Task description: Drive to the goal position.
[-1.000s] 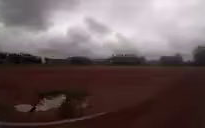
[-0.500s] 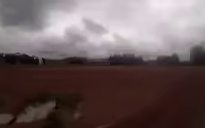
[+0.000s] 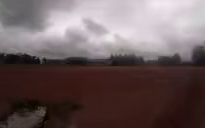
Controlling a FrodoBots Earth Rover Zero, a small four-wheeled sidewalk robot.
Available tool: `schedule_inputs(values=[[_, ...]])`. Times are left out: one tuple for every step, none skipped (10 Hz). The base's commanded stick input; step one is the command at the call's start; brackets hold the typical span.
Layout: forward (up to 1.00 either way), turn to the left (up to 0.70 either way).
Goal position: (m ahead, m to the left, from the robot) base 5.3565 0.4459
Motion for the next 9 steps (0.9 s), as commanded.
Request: schedule_inputs(values=[[0.7, -0.35], [0.7, 0.0], [0.7, 0.0], [0.7, 0.0], [0.7, 0.0], [0.7, 0.0], [0.7, 0.0], [0.7, 0.0], [0.7, 0.0]])
